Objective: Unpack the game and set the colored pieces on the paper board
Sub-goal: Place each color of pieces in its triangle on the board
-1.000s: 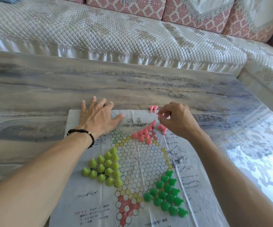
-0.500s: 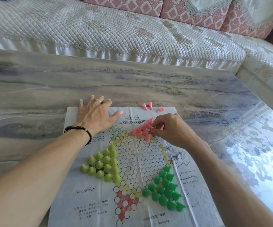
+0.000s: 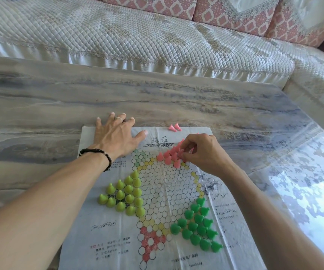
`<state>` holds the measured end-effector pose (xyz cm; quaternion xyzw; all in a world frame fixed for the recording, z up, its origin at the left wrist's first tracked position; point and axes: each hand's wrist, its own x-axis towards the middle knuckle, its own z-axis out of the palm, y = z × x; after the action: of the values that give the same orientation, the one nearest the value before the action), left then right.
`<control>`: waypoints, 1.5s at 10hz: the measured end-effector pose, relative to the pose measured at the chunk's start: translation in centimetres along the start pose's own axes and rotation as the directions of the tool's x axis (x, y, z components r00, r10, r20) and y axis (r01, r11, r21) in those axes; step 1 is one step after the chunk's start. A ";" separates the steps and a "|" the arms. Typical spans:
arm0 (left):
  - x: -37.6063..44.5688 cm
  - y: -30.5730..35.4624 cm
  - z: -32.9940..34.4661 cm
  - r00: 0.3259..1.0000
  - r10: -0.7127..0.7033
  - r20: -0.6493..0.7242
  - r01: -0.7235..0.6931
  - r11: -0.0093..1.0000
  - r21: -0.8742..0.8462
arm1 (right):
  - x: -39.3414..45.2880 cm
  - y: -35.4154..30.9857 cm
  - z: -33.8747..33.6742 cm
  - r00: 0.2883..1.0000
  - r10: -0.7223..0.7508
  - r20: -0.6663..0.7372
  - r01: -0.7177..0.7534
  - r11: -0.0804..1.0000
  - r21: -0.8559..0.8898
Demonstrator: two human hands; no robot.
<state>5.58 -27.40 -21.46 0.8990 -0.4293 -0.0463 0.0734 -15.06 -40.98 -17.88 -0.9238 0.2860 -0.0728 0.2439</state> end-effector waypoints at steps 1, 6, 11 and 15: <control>0.0 0.0 0.0 1.000 -0.001 0.000 0.001 1.000 -0.001 | 0.0 -0.1 0.1 1.000 -0.009 -0.015 0.009 1.000 0.012; 0.1 0.0 -0.1 1.000 -0.004 0.007 0.004 1.000 0.004 | 6.3 -0.5 -2.0 0.991 -0.059 -0.119 0.044 0.991 -0.128; 0.2 -0.1 0.1 1.000 0.004 -0.005 -0.004 1.000 0.002 | 6.7 -0.3 -1.2 0.983 -0.045 -0.178 0.028 0.995 -0.099; -0.1 -0.1 -0.1 1.000 0.006 0.000 -0.006 1.000 -0.015 | 1.3 -0.8 -2.3 1.000 -0.019 0.017 0.022 0.984 -0.179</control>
<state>5.58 -27.28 -21.42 0.8971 -0.4318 -0.0490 0.0802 -14.24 -42.09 -15.54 -0.9454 0.2801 -0.0422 0.1613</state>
